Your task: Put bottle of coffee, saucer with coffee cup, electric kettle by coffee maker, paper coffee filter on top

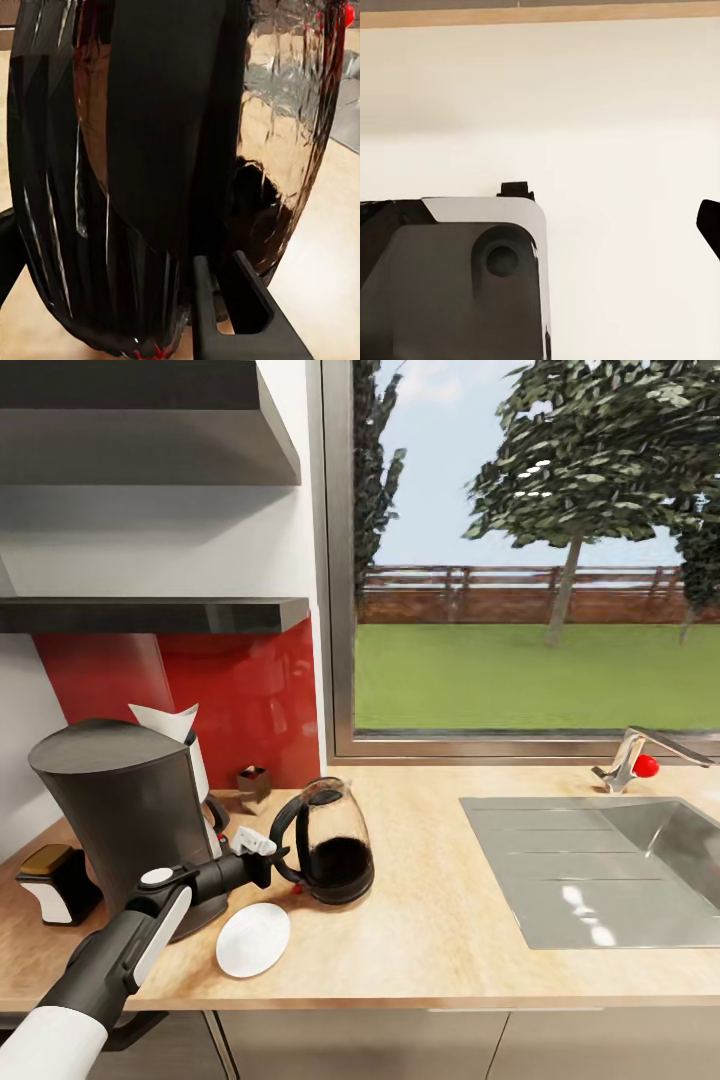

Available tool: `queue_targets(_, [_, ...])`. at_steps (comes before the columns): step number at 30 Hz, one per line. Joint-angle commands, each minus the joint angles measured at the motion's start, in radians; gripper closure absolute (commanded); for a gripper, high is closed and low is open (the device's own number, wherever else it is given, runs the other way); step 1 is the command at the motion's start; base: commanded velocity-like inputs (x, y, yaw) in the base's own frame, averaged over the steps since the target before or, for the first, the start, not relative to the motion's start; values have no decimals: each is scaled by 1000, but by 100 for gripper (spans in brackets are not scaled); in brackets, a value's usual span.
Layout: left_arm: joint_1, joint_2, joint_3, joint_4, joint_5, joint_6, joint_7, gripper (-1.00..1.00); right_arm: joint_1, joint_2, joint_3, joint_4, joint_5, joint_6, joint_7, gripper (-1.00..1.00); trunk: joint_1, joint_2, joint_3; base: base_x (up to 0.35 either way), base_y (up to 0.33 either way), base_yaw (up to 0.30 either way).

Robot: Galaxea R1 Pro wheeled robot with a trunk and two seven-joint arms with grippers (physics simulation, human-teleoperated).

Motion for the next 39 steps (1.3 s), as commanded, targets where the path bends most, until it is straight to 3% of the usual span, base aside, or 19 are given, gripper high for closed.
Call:
queue_targets(1, [-1,1,-1,-2,10,9,1,100,0,0,9,1,-10,-3,-1,-100,0,-2,-2,0,0,0])
queue_targets(9, [-1,1,-1,-6,10,13,2,100,0,-1,11,-1,-6,-3,0,-100,0,-2,-2,0,0,0])
queue_targets(13, [8,2,22,-26,8,9,26,100,4,2,12,-4,-7,-7,0,-100,0,-2,-2,0,0,0])
queue_targets(15, [4,1,14,-28,6,12,38,100,4,6,12,-4,-5,-7,0,-100,0,-2,-2,0,0,0])
queue_targets(18, [1,0,15,-28,5,14,20,100,4,13,12,-3,-4,-6,0,-100,0,-2,-2,0,-22,0])
queue_targets(27, [1,-2,18,-60,4,17,16,100,4,14,12,-2,-3,-5,-1,-100,0,-2,-2,48,-223,0])
queue_targets(37, [3,-4,18,-77,5,17,74,100,4,17,12,-2,-3,-6,-2,-100,0,-2,-2,4,-71,164])
queue_targets(38, [4,-5,18,-79,5,17,205,100,4,17,12,-2,-3,-6,-2,-100,0,-2,-2,0,-1,275])
queue_targets(39, [4,-5,18,-82,5,17,215,100,4,17,12,-2,-3,-6,-2,-100,0,-2,-2,0,0,276])
